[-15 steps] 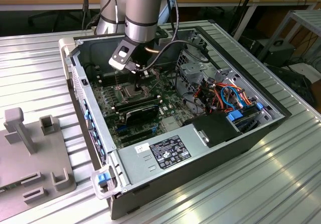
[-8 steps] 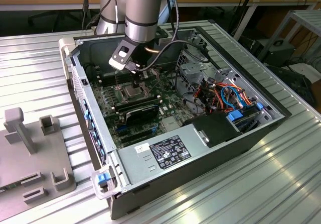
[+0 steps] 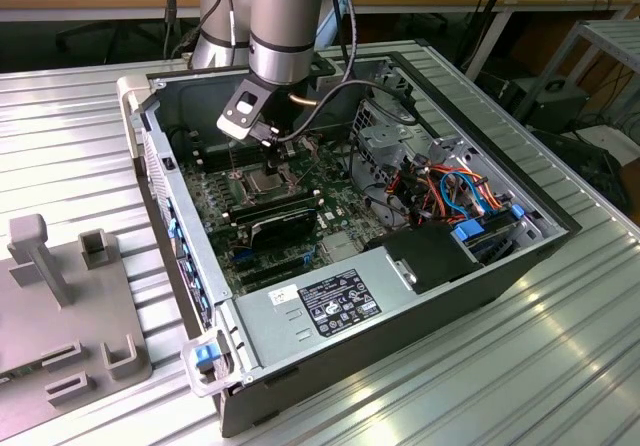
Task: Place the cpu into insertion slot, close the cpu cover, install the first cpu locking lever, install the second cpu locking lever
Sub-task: 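Place the cpu into insertion slot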
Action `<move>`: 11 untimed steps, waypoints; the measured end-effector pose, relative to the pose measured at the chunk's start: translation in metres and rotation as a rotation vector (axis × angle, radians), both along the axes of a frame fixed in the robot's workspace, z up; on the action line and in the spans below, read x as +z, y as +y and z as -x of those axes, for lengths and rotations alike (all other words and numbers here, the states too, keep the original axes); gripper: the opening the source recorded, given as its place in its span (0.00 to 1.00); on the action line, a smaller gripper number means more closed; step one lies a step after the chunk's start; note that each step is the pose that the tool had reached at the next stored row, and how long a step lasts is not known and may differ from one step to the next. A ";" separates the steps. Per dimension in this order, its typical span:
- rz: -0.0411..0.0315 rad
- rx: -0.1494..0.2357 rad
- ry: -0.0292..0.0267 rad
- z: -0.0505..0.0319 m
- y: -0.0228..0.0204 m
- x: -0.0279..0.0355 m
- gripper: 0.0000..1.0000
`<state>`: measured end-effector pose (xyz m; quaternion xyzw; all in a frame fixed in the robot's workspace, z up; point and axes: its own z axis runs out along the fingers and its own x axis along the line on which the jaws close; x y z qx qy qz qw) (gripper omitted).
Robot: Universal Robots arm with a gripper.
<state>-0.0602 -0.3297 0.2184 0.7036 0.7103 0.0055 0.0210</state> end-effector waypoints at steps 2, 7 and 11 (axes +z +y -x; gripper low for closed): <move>0.0000 0.000 0.0000 0.0000 0.0000 0.0000 0.11; 0.0000 0.000 0.0000 0.0000 0.0000 0.0000 0.11; -0.0002 0.000 -0.0001 0.0000 0.0001 0.0045 0.11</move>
